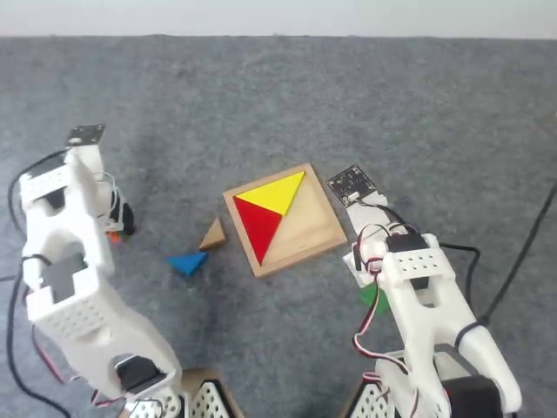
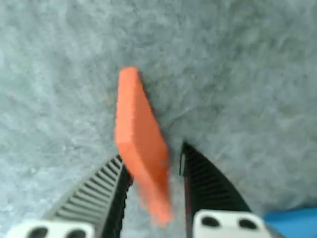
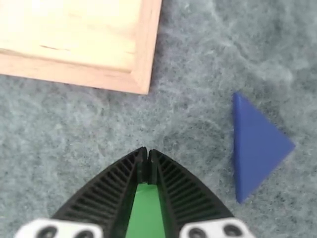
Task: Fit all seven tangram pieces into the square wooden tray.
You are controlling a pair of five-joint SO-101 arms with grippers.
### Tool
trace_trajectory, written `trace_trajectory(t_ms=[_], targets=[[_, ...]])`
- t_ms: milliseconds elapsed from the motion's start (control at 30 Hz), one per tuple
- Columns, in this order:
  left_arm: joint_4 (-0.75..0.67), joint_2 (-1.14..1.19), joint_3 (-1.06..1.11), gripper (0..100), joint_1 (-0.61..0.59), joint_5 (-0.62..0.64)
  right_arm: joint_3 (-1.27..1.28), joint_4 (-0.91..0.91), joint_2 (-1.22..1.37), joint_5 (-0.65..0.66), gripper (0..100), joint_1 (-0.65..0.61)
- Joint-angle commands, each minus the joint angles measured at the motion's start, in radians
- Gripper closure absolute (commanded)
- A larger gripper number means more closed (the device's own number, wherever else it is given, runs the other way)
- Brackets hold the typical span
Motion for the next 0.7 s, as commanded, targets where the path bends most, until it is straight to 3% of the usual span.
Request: trace_trajectory(t_ms=[0, 333, 500, 667], targets=[[-0.023, -0.029, 0.001, 85, -0.057, -0.041, -0.009, -0.015, -0.039, 0.011, 97.1, -0.007], [-0.031, 0.144, -0.142, 85, -0.150, -0.066, -0.009, -0.013, -0.041, 0.011, 97.1, -0.007], [0.100, 0.144, -0.311, 84, -0.169, -0.066, -0.009, -0.016, -0.041, 0.011, 97.1, -0.007], [0.193, 0.144, -0.438, 77, -0.163, -0.072, -0.009, -0.016, -0.041, 0.011, 97.1, -0.007]])
